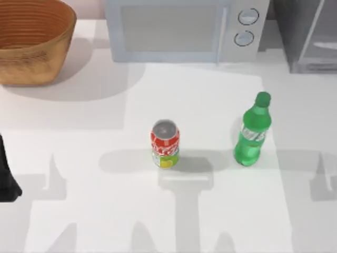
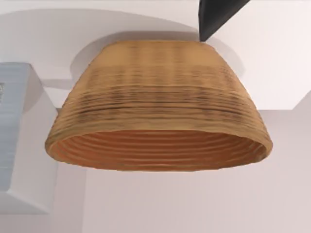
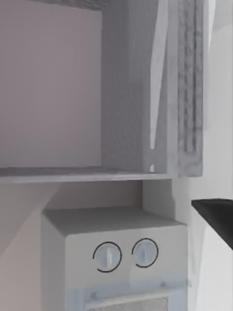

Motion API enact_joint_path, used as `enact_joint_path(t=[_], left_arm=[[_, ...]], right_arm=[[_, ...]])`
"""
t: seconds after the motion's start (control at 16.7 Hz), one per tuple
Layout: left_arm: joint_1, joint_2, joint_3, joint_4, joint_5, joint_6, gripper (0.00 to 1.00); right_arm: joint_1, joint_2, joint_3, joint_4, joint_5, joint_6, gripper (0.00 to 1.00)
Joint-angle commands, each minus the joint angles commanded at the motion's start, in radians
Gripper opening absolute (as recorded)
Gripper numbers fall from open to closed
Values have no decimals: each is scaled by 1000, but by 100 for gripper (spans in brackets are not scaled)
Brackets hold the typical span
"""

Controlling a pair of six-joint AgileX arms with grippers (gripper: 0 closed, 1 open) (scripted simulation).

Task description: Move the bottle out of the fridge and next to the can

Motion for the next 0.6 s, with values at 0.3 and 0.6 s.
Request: enact_joint_path(t=[0.3,0.6], left_arm=[[0,0,0,0,0,0,100],[0,0,0,0,0,0,100]], right_arm=[[1,-200,165,-354,-3,1,100],[0,-438,360,-814,-5,-1,100]])
